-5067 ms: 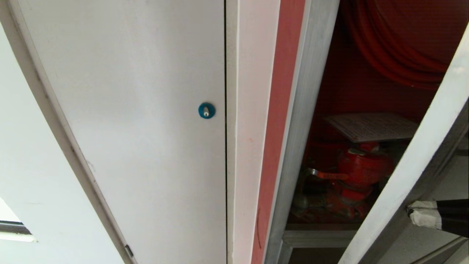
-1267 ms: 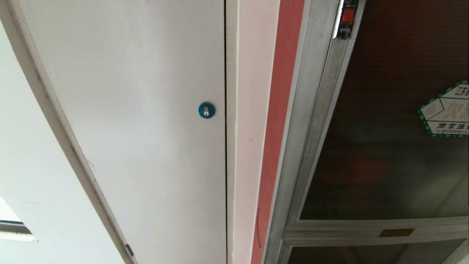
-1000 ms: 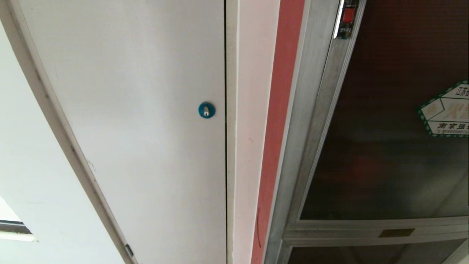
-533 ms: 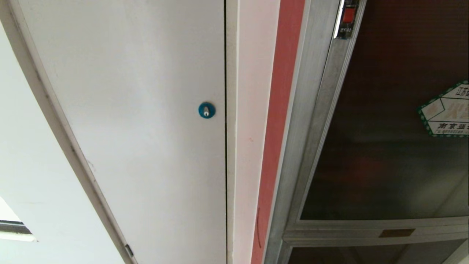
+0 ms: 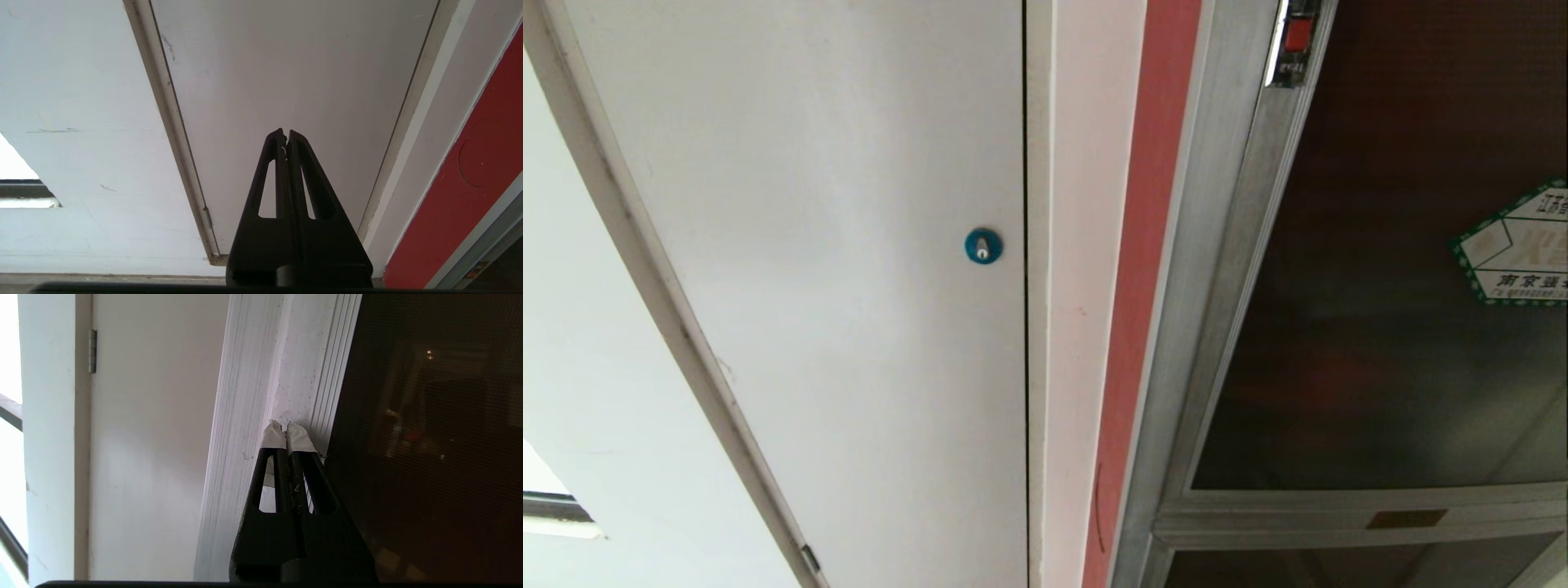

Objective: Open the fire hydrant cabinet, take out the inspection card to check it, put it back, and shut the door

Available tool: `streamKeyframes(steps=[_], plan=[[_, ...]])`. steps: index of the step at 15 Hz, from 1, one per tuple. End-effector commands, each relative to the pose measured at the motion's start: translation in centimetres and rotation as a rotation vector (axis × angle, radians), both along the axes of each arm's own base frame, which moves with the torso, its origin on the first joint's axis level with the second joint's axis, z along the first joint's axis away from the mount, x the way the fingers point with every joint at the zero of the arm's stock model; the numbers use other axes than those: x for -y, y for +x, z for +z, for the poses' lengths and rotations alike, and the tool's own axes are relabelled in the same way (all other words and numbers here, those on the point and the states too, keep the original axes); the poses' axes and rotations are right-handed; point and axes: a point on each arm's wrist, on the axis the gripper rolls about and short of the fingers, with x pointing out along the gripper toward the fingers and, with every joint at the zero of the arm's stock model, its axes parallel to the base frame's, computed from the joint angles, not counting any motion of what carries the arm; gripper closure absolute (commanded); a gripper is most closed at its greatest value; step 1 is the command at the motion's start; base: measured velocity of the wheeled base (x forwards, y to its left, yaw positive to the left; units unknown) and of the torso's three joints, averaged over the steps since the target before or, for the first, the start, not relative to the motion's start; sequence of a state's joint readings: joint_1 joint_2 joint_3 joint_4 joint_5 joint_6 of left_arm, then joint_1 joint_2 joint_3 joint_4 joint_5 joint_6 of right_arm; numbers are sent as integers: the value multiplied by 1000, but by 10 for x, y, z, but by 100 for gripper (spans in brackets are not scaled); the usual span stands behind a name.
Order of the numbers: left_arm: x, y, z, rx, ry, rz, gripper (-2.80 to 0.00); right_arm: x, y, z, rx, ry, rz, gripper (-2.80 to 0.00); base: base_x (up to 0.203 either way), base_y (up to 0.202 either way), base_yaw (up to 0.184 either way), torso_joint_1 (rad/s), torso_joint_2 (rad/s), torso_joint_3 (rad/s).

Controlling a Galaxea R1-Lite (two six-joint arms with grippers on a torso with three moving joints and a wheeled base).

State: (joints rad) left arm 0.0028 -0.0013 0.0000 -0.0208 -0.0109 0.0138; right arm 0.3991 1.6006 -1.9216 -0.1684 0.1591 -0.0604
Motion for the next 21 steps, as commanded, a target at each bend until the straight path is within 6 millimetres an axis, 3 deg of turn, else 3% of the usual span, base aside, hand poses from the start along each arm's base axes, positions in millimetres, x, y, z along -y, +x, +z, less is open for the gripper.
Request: streamKeyframes(steps=[1,7,12,16,21], plan=[[0,1,-2,-7,0,0,0,-3,14,-6,-25,-7,-16,0,0,0,0,0,0,0],[0,1,-2,-7,0,0,0,-2,30,-12,-50,-1,-70,0,0,0,0,0,0,0],[0,1,-2,-7,0,0,0,1,31,-12,-57,2,-91,0,0,0,0,0,0,0],[0,1,-2,-7,0,0,0,7,12,-4,-43,5,-81,0,0,0,0,0,0,0],[0,1,-2,-7,0,0,0,12,-37,10,-36,8,-11,0,0,0,0,0,0,0]])
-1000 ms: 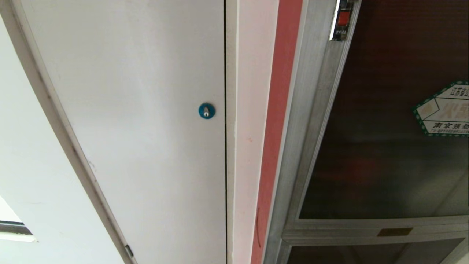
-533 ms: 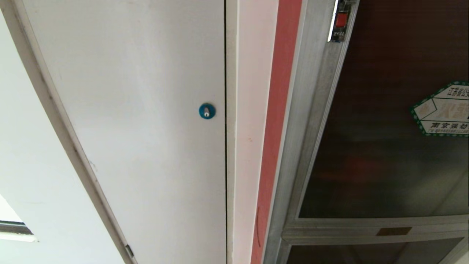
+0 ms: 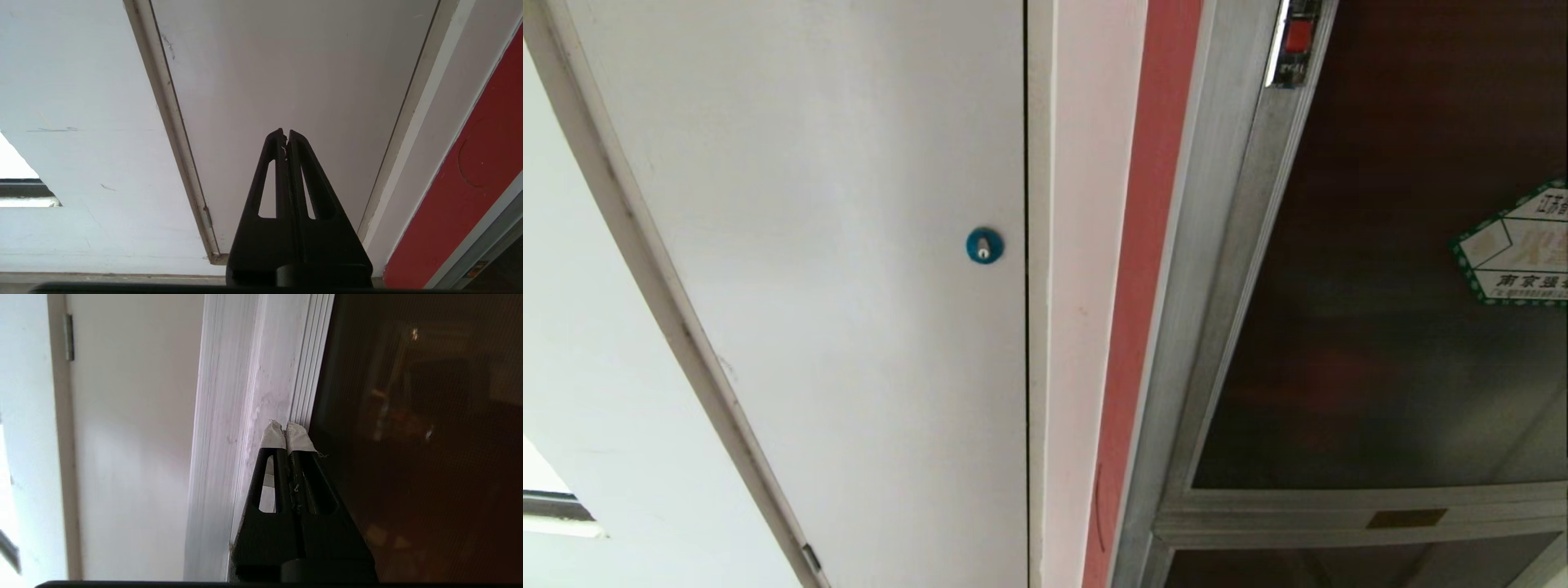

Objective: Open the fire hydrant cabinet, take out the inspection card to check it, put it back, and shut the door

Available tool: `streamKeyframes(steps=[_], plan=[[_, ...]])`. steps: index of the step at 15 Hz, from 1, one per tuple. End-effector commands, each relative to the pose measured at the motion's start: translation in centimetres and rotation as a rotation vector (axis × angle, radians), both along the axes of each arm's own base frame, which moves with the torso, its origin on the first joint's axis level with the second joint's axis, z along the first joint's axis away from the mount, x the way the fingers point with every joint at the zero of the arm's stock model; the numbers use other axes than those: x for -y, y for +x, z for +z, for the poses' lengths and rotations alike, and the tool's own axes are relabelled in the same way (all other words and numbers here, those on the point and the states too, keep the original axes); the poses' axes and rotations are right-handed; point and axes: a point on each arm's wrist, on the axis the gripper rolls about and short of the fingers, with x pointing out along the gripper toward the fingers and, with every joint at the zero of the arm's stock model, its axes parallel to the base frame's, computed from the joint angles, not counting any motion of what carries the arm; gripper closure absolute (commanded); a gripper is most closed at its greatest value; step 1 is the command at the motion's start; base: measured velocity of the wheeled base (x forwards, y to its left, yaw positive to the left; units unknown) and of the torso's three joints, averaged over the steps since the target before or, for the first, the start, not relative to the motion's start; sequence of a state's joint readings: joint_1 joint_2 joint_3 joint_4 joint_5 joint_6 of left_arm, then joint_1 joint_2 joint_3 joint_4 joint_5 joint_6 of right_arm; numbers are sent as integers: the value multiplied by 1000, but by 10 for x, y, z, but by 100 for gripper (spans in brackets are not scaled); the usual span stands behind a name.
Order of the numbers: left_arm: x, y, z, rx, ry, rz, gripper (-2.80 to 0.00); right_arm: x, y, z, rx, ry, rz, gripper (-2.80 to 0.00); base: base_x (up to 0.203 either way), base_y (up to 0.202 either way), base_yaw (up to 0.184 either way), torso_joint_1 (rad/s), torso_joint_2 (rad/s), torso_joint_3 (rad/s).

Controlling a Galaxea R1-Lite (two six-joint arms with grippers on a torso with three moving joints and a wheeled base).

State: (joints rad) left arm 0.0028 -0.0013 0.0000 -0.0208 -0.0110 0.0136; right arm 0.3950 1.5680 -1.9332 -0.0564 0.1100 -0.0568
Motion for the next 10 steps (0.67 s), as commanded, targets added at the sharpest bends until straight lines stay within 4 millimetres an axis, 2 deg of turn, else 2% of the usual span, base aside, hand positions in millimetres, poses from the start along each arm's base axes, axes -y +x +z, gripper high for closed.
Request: streamKeyframes(steps=[1,3,5,8,10], plan=[[0,1,-2,-7,0,1,0,6,-37,11,29,10,54,0,0,0,0,0,0,0],[0,1,-2,-7,0,-1,0,9,-57,6,-15,-10,87,0,0,0,0,0,0,0],[0,1,-2,-7,0,1,0,12,-65,-5,-86,-47,102,0,0,0,0,0,0,0],[0,1,-2,-7,0,1,0,12,-69,-20,-206,-127,168,0,0,0,0,0,0,0],[0,1,-2,-7,0,1,0,9,-64,-26,-245,-181,178,0,0,0,0,0,0,0]])
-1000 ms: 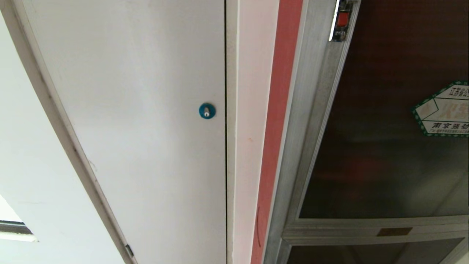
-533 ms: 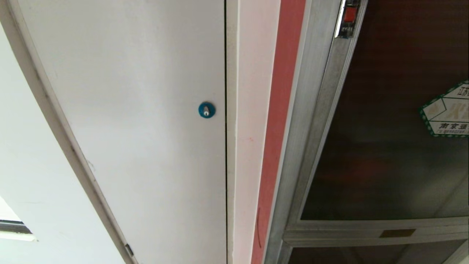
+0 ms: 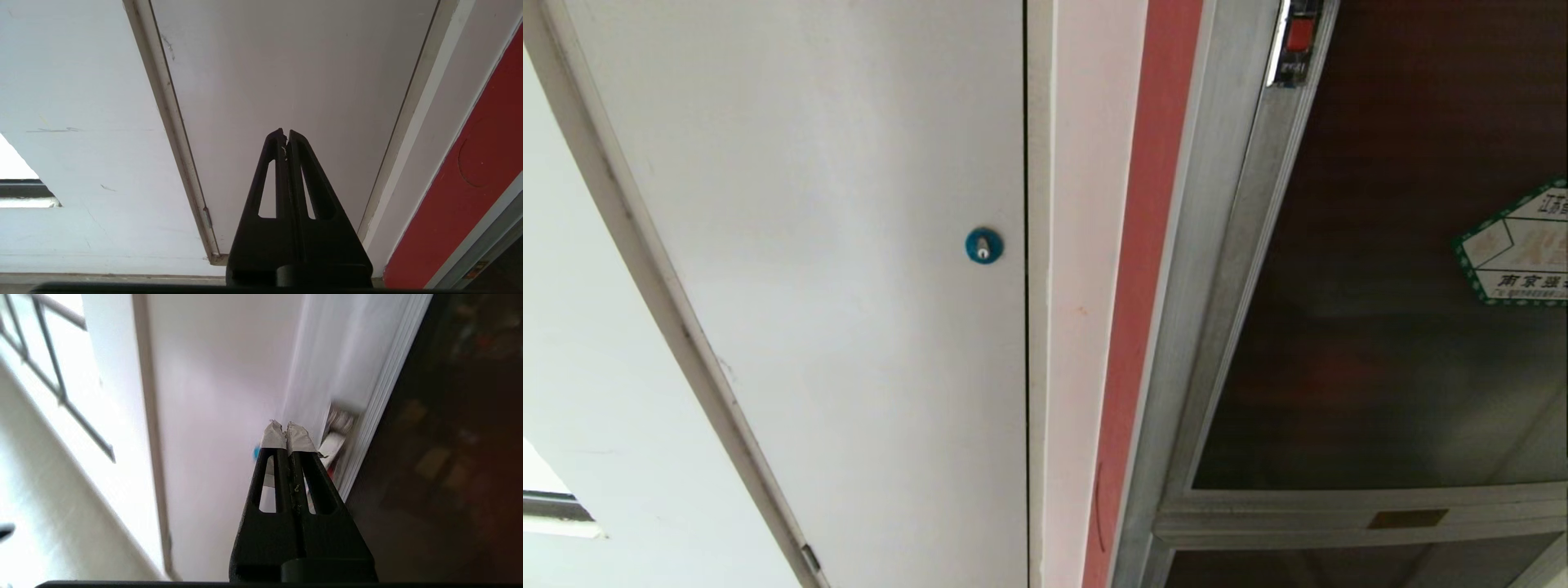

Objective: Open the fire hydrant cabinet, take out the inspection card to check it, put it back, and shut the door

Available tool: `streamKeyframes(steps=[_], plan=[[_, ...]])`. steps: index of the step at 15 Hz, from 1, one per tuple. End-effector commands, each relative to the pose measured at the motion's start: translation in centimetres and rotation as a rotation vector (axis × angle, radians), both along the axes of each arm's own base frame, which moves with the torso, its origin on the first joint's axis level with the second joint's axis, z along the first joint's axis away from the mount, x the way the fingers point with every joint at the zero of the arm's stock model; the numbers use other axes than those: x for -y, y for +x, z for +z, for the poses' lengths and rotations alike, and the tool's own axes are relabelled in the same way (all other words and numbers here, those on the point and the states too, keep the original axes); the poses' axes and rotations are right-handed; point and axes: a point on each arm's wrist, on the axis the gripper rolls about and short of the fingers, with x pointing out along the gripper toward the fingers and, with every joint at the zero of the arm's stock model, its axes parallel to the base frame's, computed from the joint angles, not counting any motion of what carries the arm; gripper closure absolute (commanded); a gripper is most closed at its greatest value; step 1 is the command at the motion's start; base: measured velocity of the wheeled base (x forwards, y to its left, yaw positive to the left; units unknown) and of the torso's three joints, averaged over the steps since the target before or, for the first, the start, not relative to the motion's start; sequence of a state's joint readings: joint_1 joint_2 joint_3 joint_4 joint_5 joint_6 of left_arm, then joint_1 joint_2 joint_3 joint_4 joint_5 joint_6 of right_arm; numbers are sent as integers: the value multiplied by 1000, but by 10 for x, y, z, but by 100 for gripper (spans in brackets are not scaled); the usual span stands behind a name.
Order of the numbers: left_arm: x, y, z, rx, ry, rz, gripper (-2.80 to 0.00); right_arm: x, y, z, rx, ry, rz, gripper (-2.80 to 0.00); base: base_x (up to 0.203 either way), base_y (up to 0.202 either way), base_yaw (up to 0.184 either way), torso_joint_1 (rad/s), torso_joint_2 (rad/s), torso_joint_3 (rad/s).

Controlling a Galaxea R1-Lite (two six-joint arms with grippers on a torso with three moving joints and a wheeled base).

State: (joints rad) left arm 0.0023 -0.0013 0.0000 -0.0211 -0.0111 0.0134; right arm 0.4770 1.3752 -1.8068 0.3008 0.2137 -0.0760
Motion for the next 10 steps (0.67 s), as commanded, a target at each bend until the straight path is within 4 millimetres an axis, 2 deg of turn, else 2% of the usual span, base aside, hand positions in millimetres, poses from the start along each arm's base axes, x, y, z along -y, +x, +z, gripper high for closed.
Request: streamKeyframes(steps=[1,5,10], plan=[[0,1,-2,-7,0,1,0,-1,1,-3,-12,-26,5,0,0,0,0,0,0,0],[0,1,-2,-7,0,1,0,-9,18,-8,-23,-79,-1,0,0,0,0,0,0,0],[0,1,-2,-7,0,1,0,-12,27,-8,-42,-105,-10,0,0,0,0,0,0,0]])
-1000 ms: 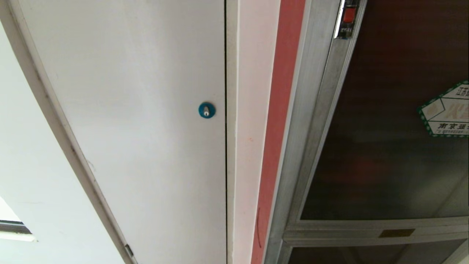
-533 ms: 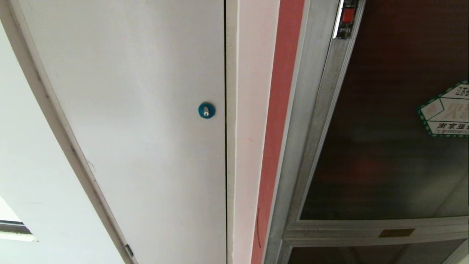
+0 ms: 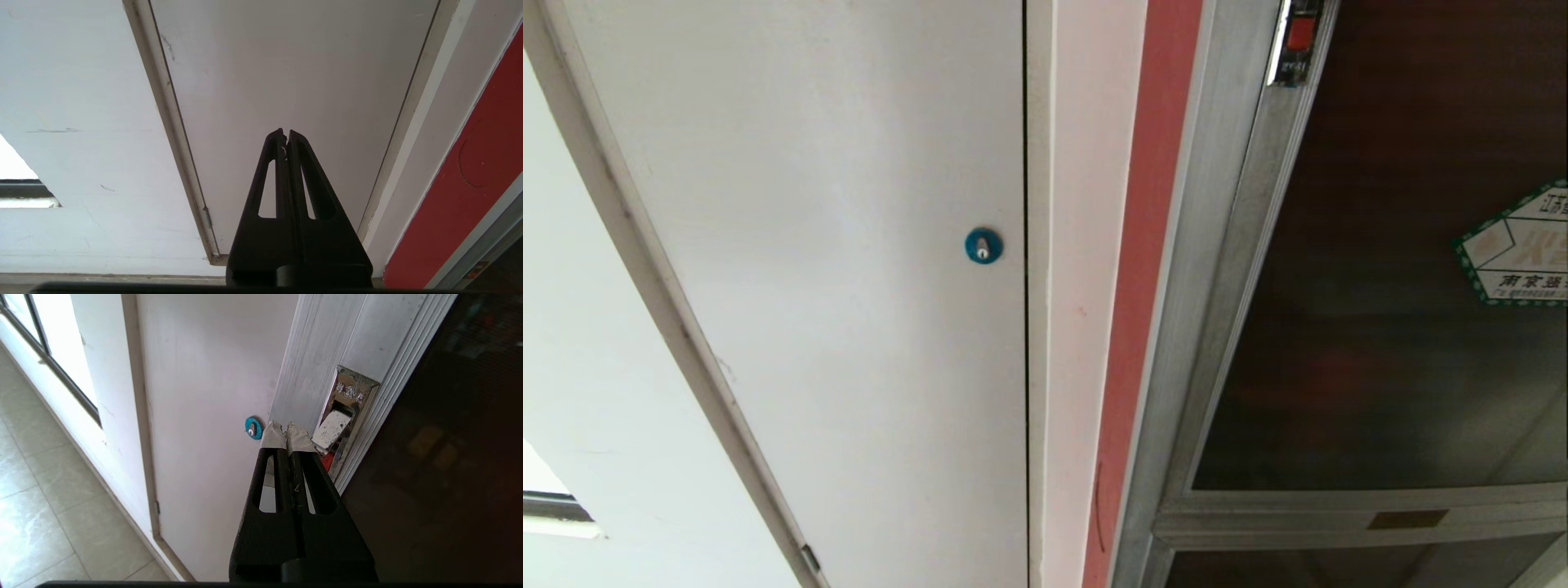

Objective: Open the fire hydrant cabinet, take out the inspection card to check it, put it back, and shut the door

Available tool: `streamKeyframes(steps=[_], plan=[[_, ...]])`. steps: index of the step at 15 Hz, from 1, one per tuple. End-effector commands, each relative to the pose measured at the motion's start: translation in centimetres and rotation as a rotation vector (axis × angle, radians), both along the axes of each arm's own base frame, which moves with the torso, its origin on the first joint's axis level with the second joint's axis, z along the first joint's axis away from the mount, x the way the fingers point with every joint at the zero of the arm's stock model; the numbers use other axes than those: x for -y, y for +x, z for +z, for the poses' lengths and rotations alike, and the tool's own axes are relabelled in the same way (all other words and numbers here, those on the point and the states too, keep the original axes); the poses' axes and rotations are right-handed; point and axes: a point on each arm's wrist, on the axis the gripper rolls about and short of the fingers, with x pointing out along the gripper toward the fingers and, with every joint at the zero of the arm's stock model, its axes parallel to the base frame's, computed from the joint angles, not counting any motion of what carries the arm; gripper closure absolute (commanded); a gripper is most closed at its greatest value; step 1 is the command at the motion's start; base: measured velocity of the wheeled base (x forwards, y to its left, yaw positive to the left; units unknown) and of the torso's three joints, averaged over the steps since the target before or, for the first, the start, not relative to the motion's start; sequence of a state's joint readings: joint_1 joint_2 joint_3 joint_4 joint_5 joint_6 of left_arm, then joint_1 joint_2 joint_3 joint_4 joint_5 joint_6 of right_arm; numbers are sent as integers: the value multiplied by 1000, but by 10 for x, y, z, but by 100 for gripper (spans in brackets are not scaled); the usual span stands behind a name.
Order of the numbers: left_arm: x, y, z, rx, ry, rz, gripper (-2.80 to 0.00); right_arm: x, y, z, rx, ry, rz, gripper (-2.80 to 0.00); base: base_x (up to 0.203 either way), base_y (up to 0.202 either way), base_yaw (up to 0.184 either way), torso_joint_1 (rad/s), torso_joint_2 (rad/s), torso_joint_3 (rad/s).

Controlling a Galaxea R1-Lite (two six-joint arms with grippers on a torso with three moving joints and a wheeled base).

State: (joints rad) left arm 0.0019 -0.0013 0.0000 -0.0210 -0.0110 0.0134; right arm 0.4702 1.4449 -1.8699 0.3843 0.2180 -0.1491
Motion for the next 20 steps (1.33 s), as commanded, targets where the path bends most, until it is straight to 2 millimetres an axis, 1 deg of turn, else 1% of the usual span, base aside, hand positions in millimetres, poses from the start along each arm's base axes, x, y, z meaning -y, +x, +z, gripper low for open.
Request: streamKeyframes(steps=[1,4,10,12,20], plan=[[0,1,-2,-7,0,0,0,-1,8,-1,-6,-6,-11,0,0,0,0,0,0,0],[0,1,-2,-7,0,1,0,-1,15,-3,-15,-11,-29,0,0,0,0,0,0,0],[0,1,-2,-7,0,1,0,2,19,-6,-29,-15,-47,0,0,0,0,0,0,0],[0,1,-2,-7,0,1,0,2,23,-9,-41,-21,-56,0,0,0,0,0,0,0],[0,1,-2,-7,0,1,0,0,29,-17,-72,-41,-59,0,0,0,0,0,0,0]])
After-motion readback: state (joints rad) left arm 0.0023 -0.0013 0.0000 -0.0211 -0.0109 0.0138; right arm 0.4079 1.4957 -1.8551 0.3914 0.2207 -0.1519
